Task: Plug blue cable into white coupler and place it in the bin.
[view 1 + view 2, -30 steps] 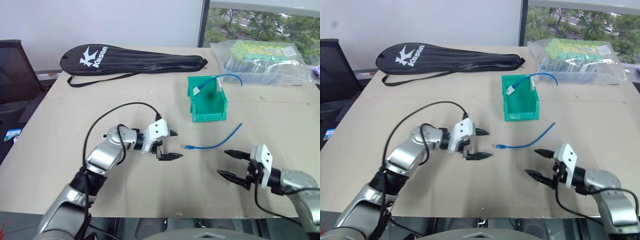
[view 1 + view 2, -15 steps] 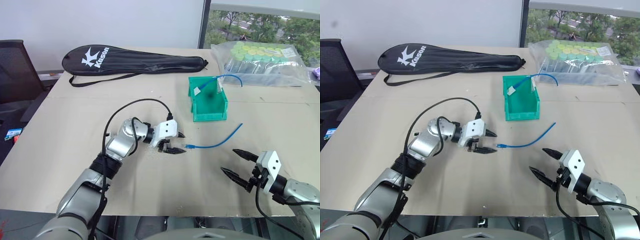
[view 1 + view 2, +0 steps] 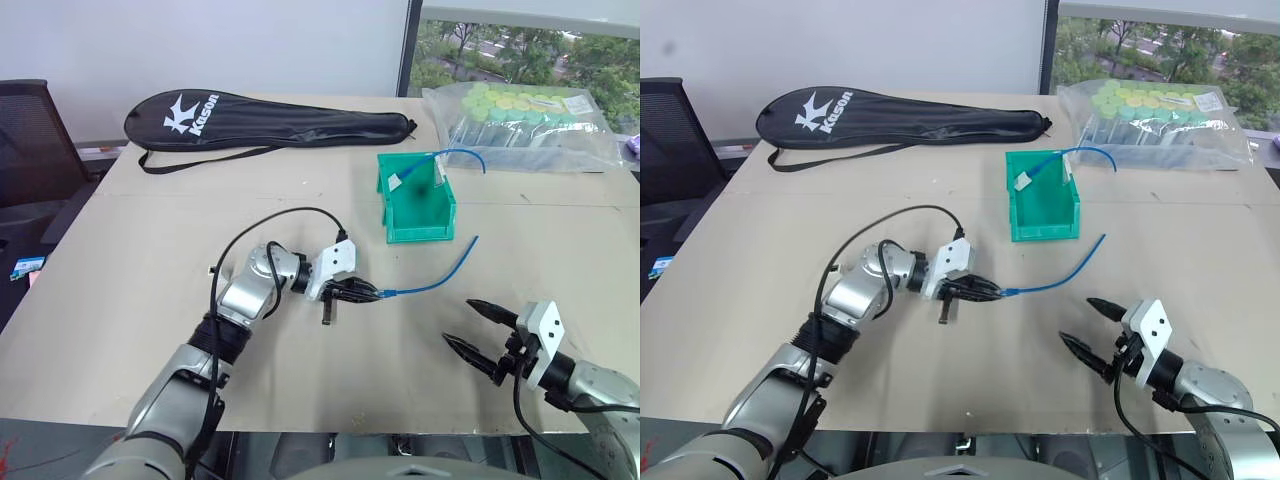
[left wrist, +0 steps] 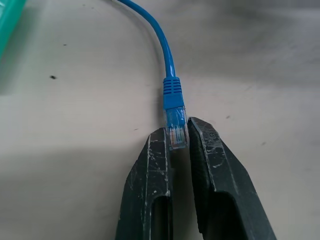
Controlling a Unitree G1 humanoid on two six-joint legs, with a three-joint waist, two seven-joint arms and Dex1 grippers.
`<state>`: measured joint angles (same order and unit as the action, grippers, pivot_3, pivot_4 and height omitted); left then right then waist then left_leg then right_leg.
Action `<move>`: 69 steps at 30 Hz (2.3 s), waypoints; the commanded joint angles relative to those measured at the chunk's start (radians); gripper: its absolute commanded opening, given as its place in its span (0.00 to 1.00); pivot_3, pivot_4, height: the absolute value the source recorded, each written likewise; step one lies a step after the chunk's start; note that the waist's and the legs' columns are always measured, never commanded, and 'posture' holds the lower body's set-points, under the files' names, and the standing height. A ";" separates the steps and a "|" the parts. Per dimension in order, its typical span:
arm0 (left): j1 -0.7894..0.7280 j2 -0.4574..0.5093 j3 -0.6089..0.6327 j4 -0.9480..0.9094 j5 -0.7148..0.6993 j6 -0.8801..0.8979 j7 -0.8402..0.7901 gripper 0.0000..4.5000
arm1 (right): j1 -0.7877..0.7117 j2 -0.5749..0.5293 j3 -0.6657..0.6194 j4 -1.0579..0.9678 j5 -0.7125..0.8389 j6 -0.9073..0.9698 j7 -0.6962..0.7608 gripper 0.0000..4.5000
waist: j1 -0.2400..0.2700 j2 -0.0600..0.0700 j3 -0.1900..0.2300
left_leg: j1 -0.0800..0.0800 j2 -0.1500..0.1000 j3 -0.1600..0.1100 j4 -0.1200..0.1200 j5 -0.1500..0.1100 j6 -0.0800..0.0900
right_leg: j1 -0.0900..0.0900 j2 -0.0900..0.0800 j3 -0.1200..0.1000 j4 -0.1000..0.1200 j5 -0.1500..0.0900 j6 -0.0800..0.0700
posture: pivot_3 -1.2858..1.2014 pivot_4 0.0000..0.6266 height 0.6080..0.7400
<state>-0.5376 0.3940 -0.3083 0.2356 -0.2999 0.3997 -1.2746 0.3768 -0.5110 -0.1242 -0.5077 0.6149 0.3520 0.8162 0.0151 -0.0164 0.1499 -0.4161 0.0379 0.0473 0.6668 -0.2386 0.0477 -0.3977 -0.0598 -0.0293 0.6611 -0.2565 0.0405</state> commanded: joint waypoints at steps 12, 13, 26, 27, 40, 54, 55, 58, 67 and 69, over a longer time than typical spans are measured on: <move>0.042 -0.104 0.191 -0.310 -0.505 0.634 0.148 0.01 | -0.207 0.171 0.014 -0.115 0.554 0.284 -0.295 0.90 | -0.001 0.000 0.000 | 0.001 -0.001 -0.002 0.000 0.000 0.000 | 0.001 0.001 0.001 0.000 0.000 0.000 | 0.52 0.24 1.00; 0.042 -0.102 0.191 -0.310 -0.508 0.636 0.152 0.01 | -0.214 0.177 0.013 -0.117 0.575 0.287 -0.306 0.90 | -0.001 0.000 0.000 | 0.001 -0.001 -0.002 0.000 0.000 0.000 | 0.001 0.001 0.001 0.000 0.000 0.000 | 0.52 0.24 1.00; 0.045 -0.105 0.188 -0.295 -0.524 0.612 0.175 0.00 | -0.215 0.138 0.018 -0.133 0.659 0.307 -0.314 0.01 | -0.002 0.000 0.000 | 0.001 -0.001 0.000 0.000 0.000 0.000 | 0.001 0.001 0.002 -0.001 -0.001 -0.001 | 0.52 0.24 1.00; 0.049 -0.103 0.185 -0.298 -0.523 0.608 0.173 0.00 | -0.217 0.137 0.017 -0.133 0.662 0.306 -0.312 0.01 | -0.002 0.000 0.000 | 0.001 -0.001 0.000 0.000 0.000 0.000 | 0.001 0.001 0.002 -0.001 -0.001 -0.001 | 0.52 0.24 1.00; 0.124 -0.024 0.106 -0.449 -0.310 0.311 0.200 0.61 | -0.248 0.152 -0.018 -0.079 0.583 0.230 -0.315 0.00 | -0.003 0.000 0.000 | 0.001 -0.001 0.000 -0.001 0.000 0.000 | 0.001 0.000 0.003 -0.002 -0.002 -0.003 | 0.52 0.24 1.00; 0.492 -0.044 0.444 -1.011 -0.021 0.075 0.799 0.61 | -0.360 0.157 -0.031 0.146 0.279 0.023 -0.146 0.00 | -0.008 0.001 0.001 | 0.002 -0.001 0.002 -0.006 0.000 0.000 | 0.000 -0.006 0.004 -0.005 0.000 -0.001 | 0.52 0.24 1.00; 0.567 -0.059 0.456 -1.051 0.003 0.056 0.830 0.61 | -0.367 0.158 -0.022 0.156 0.270 0.022 -0.137 0.00 | -0.003 0.001 0.001 | 0.002 -0.001 0.002 -0.007 0.000 0.000 | 0.000 -0.007 0.004 -0.005 0.000 -0.001 | 0.52 0.24 1.00; 0.769 -0.122 0.489 -1.083 0.077 -0.015 0.920 0.61 | -0.387 0.161 0.003 0.178 0.246 0.019 -0.107 0.00 | -0.003 0.001 0.001 | 0.002 -0.001 0.002 -0.008 0.000 0.000 | 0.000 -0.007 0.004 -0.006 0.000 -0.001 | 0.52 0.24 1.00; 0.975 -0.308 0.545 -0.779 0.245 -0.240 1.153 0.61 | -0.433 0.184 0.020 0.207 0.213 0.022 -0.087 0.00 | 0.005 -0.001 0.002 | 0.001 -0.001 0.002 -0.008 0.000 0.000 | -0.002 -0.011 -0.001 -0.007 -0.002 -0.005 | 0.52 0.24 1.00; 0.939 -0.314 0.531 -0.717 0.252 -0.252 1.161 0.61 | -0.436 0.190 0.022 0.200 0.212 0.025 -0.093 0.00 | 0.005 -0.001 0.002 | 0.000 -0.001 0.002 -0.008 0.000 0.000 | -0.001 -0.012 -0.001 -0.008 -0.002 -0.005 | 0.52 0.24 1.00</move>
<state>0.4217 0.0814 0.2322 -0.4998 -0.0610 0.1817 -0.1294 -0.0502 -0.3264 -0.0939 -0.2804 0.8243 0.3860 0.7168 0.0203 -0.0171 0.1519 -0.4159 0.0367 0.0500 0.6584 -0.2390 0.0475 -0.3992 -0.0717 -0.0307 0.6523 -0.2582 0.0354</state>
